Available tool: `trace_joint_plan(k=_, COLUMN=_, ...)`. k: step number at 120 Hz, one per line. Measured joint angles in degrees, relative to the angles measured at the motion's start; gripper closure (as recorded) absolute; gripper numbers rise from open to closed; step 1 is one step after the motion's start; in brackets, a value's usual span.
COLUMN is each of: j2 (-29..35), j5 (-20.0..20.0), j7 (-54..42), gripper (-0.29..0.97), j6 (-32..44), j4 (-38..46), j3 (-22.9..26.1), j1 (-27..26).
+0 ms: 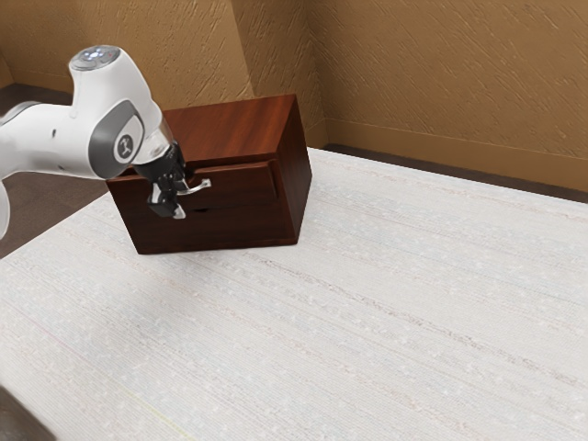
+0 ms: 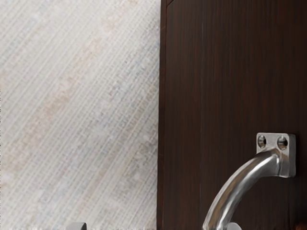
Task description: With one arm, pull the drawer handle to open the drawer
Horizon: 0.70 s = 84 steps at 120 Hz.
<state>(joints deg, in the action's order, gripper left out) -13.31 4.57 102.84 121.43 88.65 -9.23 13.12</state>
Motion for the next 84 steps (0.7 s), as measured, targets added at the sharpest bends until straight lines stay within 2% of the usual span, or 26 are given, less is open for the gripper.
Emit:
trace_joint_plan(k=24, j2=1.1, j5=-0.1, j7=-0.8, gripper=0.41, j6=-0.2, j4=1.3, j3=0.2, j1=-0.3)
trace_joint_plan(k=84, j2=4.1, j5=-0.6, j7=-1.2, gripper=0.46, j6=-1.0, j4=5.3, j3=0.5, j1=-0.4)
